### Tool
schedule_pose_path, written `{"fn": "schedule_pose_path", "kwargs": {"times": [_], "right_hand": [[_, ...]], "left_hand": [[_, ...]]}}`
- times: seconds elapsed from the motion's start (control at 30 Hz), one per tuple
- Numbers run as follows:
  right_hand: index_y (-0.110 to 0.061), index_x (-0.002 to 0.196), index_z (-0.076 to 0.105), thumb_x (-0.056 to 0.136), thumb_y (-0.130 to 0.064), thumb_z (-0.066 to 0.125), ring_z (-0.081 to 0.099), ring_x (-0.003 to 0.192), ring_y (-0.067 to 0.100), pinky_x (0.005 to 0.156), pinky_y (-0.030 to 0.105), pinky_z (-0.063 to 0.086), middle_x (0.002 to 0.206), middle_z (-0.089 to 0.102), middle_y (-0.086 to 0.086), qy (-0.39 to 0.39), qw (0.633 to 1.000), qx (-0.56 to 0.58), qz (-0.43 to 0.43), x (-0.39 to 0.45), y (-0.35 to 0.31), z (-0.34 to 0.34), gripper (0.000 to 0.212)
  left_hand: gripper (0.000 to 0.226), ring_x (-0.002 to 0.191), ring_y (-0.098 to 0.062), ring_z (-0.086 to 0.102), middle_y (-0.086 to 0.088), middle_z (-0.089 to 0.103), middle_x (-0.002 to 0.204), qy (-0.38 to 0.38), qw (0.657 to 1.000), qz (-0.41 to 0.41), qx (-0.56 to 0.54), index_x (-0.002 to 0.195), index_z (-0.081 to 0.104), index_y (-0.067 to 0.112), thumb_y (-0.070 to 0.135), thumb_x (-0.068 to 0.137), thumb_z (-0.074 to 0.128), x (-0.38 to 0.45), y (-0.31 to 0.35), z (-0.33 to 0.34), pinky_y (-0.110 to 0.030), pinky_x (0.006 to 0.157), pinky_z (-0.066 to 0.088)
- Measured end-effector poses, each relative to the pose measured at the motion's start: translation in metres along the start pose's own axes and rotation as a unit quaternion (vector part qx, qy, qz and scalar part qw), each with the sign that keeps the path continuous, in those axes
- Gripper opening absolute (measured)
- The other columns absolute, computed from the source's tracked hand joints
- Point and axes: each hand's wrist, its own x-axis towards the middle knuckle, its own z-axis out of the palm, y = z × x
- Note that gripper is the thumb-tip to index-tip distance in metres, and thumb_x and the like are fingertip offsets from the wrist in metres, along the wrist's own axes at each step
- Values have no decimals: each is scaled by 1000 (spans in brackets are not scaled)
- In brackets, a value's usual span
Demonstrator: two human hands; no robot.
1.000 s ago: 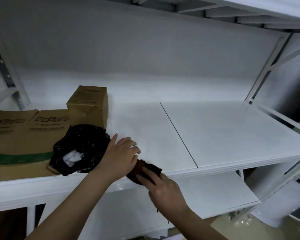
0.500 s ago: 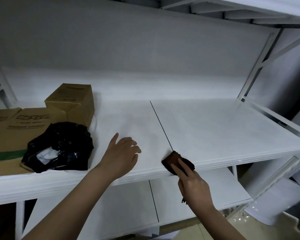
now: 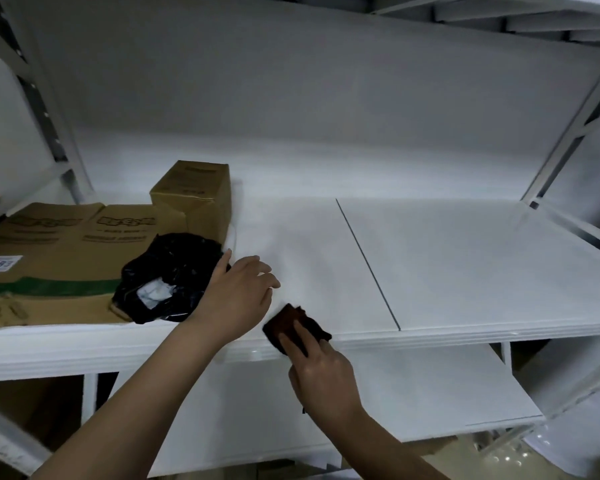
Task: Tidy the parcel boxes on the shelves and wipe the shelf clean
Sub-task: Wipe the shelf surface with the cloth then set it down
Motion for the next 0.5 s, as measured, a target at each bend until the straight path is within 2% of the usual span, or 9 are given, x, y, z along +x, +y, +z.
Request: {"fn": "schedule_pose_path", "kwargs": {"times": [0.07, 0.1, 0.23, 0.37, 0.5], "right_hand": [[-25, 104, 74, 45, -10, 78, 63, 58, 16, 44, 18, 43, 110, 71, 5, 0, 1000, 12, -29, 8, -13, 4, 61], [-26, 103, 75, 45, -10, 77, 62, 57, 16, 45, 18, 44, 109, 71, 5, 0, 999, 22, -43, 13, -21, 7, 60], [-29, 108, 72, 52, -9, 69, 62, 59, 16, 45, 20, 47, 113, 70, 3, -18, 996, 49, -75, 26, -45, 20, 59], [-31, 114, 69, 66, -6, 51, 58, 60, 14, 47, 19, 45, 120, 66, -1, -26, 992, 65, -103, 33, -51, 25, 57], [-31, 110, 69, 70, -4, 45, 60, 63, 16, 45, 21, 47, 120, 66, -6, -19, 985, 93, -143, 38, -42, 20, 54]], "left_hand": [[19, 109, -21, 64, 2, 71, 100, 27, 999, 1, 18, 85, 76, 26, 16, 78, 61, -4, -7, -5, -56, 100, 37], [18, 103, -22, 67, 2, 72, 95, 36, 999, -3, 24, 81, 76, 26, 16, 74, 62, -8, -15, -6, -58, 96, 40], [18, 102, -25, 67, 0, 72, 94, 47, 999, -1, 18, 80, 76, 24, 9, 69, 75, -12, -26, -7, -59, 95, 39], [19, 96, -19, 69, 5, 71, 88, 55, 998, 11, 38, 75, 75, 28, 18, 68, 59, -15, -32, -10, -56, 92, 44], [19, 92, -17, 70, 7, 70, 86, 59, 997, 26, 42, 73, 74, 28, 19, 68, 59, -13, -30, -3, -55, 91, 45]]}}
